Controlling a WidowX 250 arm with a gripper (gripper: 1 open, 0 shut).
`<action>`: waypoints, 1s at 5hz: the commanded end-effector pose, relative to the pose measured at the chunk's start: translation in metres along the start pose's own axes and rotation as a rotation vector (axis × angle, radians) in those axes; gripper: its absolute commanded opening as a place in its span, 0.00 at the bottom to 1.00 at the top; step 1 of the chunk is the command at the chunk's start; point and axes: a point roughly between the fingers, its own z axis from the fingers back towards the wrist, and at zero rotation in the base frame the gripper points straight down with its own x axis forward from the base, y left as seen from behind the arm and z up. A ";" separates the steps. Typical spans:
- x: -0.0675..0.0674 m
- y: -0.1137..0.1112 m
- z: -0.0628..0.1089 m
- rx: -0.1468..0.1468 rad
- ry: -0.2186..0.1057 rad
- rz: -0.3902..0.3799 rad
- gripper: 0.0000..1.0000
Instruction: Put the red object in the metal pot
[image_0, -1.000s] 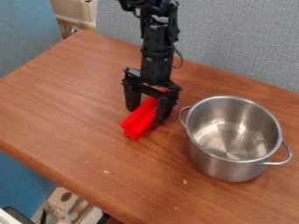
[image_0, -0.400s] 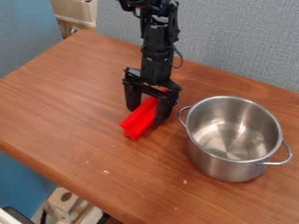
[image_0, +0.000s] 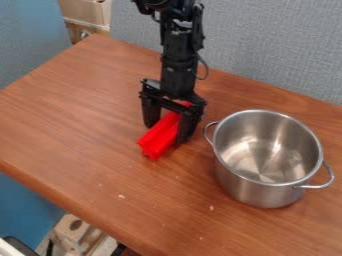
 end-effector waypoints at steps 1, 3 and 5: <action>0.003 0.002 0.019 0.018 -0.064 0.004 1.00; 0.002 0.001 0.021 0.029 -0.076 0.012 1.00; 0.001 0.000 0.024 0.037 -0.088 0.022 1.00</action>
